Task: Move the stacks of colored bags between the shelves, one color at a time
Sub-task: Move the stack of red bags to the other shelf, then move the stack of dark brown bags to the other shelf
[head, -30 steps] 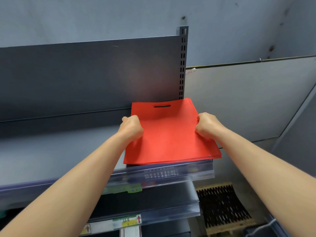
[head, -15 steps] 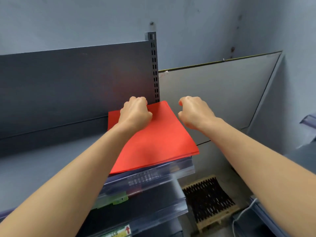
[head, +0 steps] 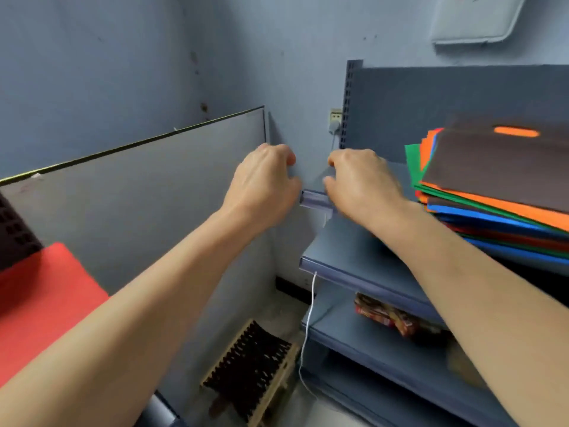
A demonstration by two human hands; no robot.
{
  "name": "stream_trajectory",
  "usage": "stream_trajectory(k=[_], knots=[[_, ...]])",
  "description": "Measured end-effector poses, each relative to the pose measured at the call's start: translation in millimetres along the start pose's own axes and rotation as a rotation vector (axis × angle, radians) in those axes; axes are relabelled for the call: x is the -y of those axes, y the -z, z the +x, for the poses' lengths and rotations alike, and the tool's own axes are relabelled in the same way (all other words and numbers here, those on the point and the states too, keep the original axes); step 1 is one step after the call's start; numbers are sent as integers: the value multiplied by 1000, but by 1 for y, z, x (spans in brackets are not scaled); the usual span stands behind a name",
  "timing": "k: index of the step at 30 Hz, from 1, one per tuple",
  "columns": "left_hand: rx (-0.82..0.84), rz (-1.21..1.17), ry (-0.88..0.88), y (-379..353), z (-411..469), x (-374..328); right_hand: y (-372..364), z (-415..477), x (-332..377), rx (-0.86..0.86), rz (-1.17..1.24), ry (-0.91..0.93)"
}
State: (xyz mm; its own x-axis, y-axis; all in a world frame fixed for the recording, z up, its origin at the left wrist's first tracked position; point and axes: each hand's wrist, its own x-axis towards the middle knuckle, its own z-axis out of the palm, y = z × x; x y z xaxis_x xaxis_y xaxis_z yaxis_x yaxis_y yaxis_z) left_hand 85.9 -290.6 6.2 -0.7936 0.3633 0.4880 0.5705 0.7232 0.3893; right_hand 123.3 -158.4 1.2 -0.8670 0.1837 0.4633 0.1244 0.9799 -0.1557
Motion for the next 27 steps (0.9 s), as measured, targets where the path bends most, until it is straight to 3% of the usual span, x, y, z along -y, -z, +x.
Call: stream_trajectory(k=[13,20,24,27], knots=[[196,-78,-258,-156,91,-188,64,-19,-252,-89,-155,-522],[384,33,-143,-217,119,-210,67,-34,-335,25,-135,-730],[440,112,-54,-233,136,-203,56,-38,-353,197,-47,-805],[476,81,-4,-236,148,-199,53,-36,-354,192,-6,-849]])
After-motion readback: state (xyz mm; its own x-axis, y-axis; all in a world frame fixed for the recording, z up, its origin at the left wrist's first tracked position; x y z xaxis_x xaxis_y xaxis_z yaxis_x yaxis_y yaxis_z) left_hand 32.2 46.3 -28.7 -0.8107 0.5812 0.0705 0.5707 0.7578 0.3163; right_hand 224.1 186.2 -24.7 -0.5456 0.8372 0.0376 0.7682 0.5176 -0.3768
